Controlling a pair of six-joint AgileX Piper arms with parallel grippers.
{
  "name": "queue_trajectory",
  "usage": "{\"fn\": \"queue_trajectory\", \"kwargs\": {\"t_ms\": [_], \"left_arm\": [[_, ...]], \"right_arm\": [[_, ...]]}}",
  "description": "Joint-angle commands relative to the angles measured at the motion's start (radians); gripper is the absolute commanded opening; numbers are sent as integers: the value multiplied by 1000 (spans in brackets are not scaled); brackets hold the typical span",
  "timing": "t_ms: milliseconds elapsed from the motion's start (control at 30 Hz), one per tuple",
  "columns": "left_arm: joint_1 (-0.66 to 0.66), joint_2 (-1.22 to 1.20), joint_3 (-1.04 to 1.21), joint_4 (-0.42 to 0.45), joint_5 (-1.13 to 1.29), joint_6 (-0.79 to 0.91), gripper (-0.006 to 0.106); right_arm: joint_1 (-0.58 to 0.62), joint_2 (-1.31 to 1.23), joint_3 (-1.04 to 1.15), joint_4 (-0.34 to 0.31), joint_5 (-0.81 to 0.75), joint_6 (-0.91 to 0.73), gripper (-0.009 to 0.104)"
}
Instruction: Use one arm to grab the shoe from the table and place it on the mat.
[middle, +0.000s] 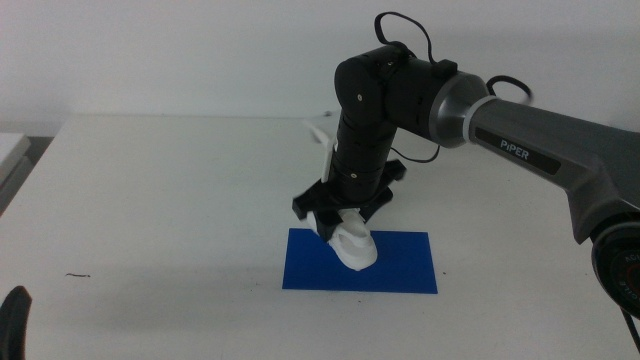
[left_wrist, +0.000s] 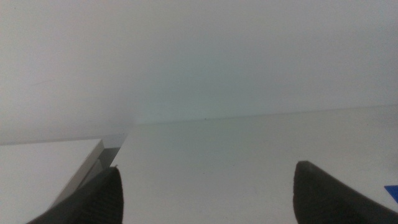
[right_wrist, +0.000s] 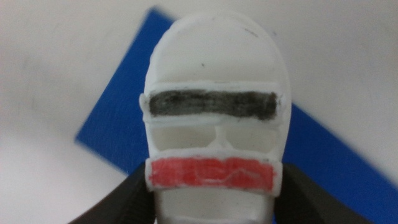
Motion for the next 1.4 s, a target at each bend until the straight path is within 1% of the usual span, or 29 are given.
{"fn": "queue_trajectory", "kwargs": {"t_ms": [0, 67, 167, 200, 267, 333, 400, 467, 567, 633, 867, 1100, 1167, 1200, 1267, 1300, 1333, 1367], "left_arm": [[0, 5, 0, -4, -12, -3, 94], [0, 5, 0, -4, -12, -3, 94], [0, 5, 0, -4, -12, -3, 94], [0, 5, 0, -4, -12, -3, 94], [0, 5, 0, -4, -12, -3, 94], [0, 5, 0, -4, -12, -3, 94], [0, 5, 0, -4, -12, -3, 94], [0, 5, 0, -4, -12, -3, 94], [0, 5, 0, -4, -12, -3, 94], [0, 5, 0, -4, -12, -3, 94], [0, 5, 0, -4, -12, -3, 94], [0, 5, 0, -4, -12, -3, 94], [0, 5, 0, -4, -12, -3, 94], [0, 5, 0, -4, -12, -3, 94], [0, 5, 0, -4, -12, -3, 94], [0, 5, 0, -4, -12, -3, 94], [0, 5, 0, -4, -12, -3, 94], [0, 5, 0, -4, -12, -3, 94]], "right_arm": [[-1, -5, -5, 20, 4, -255, -2], [-6, -5, -5, 43, 4, -468, -2], [-5, -5, -5, 48, 4, -745, -2], [-4, -5, -5, 59, 4, -829, -2], [-4, -5, -5, 81, 4, -946, -2], [-4, -5, 1, 68, 4, -973, -2], [-4, -5, 22, 10, 4, -971, -2], [-4, -5, 39, -20, 4, -967, -2], [-10, -5, 70, -4, 4, -905, -2], [-12, -3, 74, -19, 4, -874, -2], [-32, 13, 74, -48, 4, -869, -2], [-34, 42, 74, -38, 4, -869, -2], [-34, 51, 74, -29, 4, -869, 1], [-34, 52, 74, -29, 4, -869, 5], [-34, 52, 74, -29, 4, -869, 17], [-34, 52, 74, -34, 4, -869, 40], [-34, 52, 74, -36, 4, -869, 69], [-32, 49, 74, -42, 4, -861, 83]]}}
